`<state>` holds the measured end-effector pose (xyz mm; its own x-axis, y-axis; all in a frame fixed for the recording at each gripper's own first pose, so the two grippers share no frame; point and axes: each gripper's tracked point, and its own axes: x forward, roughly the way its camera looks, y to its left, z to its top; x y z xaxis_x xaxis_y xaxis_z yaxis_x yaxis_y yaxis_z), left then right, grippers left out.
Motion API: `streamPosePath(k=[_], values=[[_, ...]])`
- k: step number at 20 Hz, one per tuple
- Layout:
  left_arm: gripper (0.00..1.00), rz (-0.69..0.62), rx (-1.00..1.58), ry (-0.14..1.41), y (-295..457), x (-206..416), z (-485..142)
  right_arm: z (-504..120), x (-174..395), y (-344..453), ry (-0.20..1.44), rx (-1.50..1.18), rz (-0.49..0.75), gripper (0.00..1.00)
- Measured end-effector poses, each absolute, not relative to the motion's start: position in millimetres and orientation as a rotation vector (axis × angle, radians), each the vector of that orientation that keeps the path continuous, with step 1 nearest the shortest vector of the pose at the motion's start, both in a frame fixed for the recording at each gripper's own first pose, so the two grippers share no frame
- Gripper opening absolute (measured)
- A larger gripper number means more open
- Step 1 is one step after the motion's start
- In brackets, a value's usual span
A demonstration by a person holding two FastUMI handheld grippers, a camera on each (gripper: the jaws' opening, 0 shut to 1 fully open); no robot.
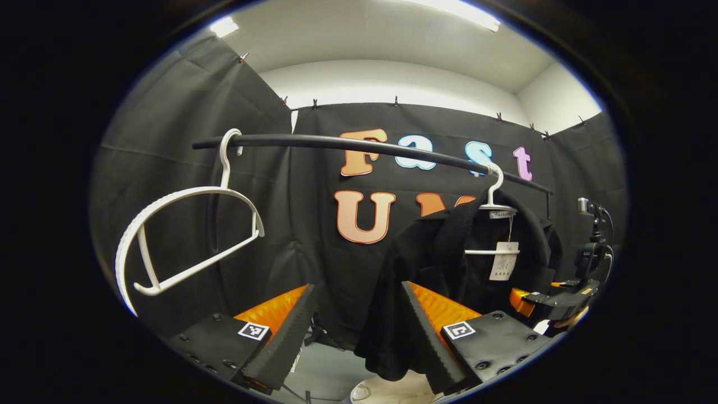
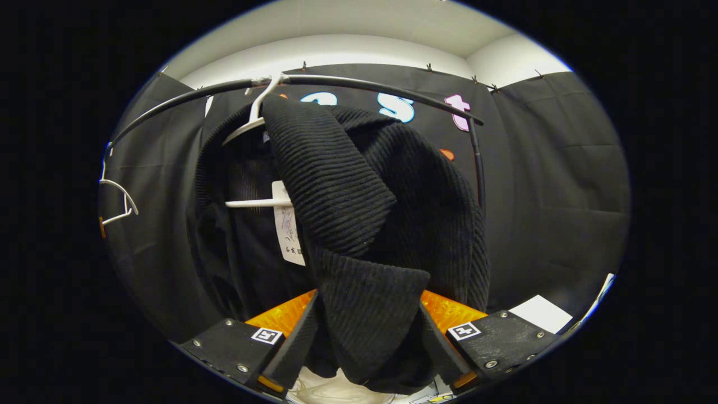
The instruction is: Grasp the clothes on the hanger with both hands and then place them into the laundry hamper below.
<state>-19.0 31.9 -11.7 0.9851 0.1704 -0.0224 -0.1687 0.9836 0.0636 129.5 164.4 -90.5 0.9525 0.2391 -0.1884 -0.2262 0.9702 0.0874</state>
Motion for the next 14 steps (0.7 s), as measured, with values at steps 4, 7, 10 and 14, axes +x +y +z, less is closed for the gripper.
streamPosePath(k=[4,7,10,14], values=[[0.97,0.181,0.062,0.027,30,-13,-18,-100,141,173,0.216,0.071,0.260,0.75],[0.97,0.174,0.067,0.031,25,-3,-28,-107,141,181,0.240,0.088,0.304,0.39],[0.96,0.135,0.050,0.041,11,11,-39,-106,135,181,0.243,0.101,0.327,0.14],[0.97,0.047,0.022,0.059,-27,41,-56,-99,123,174,0.247,0.103,0.357,0.08]])
